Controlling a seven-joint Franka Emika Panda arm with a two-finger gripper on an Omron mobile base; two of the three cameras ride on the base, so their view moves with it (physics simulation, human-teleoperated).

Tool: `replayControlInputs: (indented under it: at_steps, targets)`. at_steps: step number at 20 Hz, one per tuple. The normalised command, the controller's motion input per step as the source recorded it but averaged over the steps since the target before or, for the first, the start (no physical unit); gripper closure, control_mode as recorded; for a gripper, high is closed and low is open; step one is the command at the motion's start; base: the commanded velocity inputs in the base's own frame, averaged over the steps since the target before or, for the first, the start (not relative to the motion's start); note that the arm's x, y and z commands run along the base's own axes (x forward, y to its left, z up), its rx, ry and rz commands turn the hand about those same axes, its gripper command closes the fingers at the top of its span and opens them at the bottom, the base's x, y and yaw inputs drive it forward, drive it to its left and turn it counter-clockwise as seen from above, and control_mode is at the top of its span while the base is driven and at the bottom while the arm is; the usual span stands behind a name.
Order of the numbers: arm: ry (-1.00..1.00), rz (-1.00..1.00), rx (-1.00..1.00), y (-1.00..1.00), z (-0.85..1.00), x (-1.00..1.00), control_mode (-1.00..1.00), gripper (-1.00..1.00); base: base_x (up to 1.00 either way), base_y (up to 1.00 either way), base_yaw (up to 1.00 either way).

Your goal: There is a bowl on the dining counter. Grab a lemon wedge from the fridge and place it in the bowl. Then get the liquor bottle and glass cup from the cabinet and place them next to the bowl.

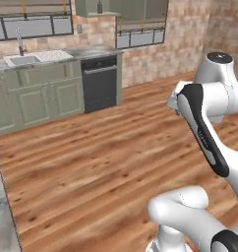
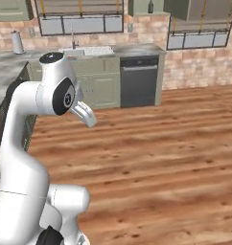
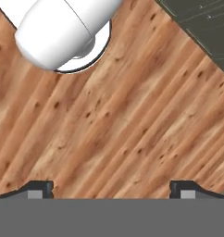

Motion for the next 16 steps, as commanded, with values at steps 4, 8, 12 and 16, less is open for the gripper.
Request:
replayControlInputs:
  at_steps: [4, 8, 12, 16]
  targets:
    - [0.0, 0.0, 0.0, 0.0, 0.0, 0.0, 1.0, -1.0, 1.0, -0.4, 0.38]
    - [0.0, 0.0, 0.0, 0.0, 0.0, 0.0, 1.0, -1.0, 1.0, -0.42, 0.39]
    - [0.0, 0.0, 0.0, 0.0, 0.0, 0.0, 1.0, -1.0, 0.97, -0.44, 0.41]
    - [0.0, 0.0, 0.0, 0.0, 0.0, 0.0, 1.0, -1.0, 0.98, -0.49, 0.39]
